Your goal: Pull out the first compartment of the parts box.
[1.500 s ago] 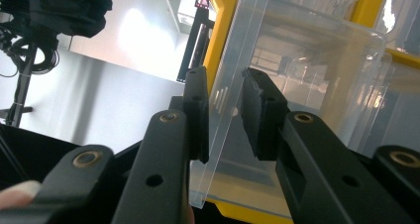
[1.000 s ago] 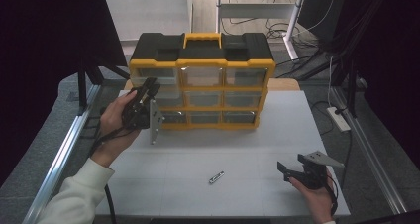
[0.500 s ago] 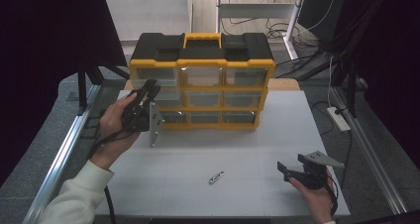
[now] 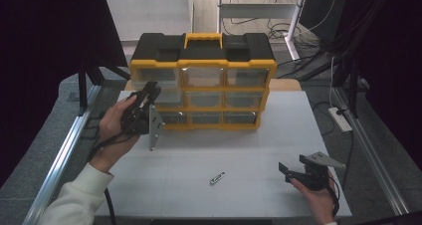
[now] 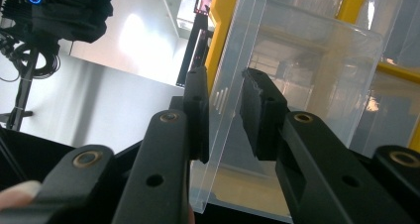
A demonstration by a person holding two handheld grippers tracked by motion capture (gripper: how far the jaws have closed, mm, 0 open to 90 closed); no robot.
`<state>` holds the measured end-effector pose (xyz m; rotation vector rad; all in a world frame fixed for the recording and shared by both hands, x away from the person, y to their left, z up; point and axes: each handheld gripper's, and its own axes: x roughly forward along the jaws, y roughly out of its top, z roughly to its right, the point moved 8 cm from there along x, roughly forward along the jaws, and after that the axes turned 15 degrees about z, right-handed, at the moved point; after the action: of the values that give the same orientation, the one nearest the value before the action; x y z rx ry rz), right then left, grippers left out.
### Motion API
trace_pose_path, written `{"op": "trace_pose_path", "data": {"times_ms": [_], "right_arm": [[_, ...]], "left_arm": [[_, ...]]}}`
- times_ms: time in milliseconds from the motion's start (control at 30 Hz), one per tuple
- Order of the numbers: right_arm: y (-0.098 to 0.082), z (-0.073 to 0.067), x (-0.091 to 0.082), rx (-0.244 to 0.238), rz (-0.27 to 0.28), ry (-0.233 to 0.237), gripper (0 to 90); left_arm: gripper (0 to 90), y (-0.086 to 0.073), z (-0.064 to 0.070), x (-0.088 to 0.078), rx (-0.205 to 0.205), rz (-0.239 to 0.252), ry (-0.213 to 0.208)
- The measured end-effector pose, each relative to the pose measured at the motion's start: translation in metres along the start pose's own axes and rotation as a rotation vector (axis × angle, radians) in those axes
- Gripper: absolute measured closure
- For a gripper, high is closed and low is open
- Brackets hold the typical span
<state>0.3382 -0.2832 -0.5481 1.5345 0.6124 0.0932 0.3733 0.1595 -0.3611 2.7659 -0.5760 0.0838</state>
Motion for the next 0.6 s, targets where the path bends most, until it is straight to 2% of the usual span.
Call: {"op": "trace_pose_path", "data": {"times_ms": [600], "right_arm": [[-0.0005,0.0004,0.0002,-0.001,-0.002,-0.002,13.7]], "left_arm": [[73.0,0.0017,0.0016,-0.0034,-0.008,0.005,-0.001]]}}
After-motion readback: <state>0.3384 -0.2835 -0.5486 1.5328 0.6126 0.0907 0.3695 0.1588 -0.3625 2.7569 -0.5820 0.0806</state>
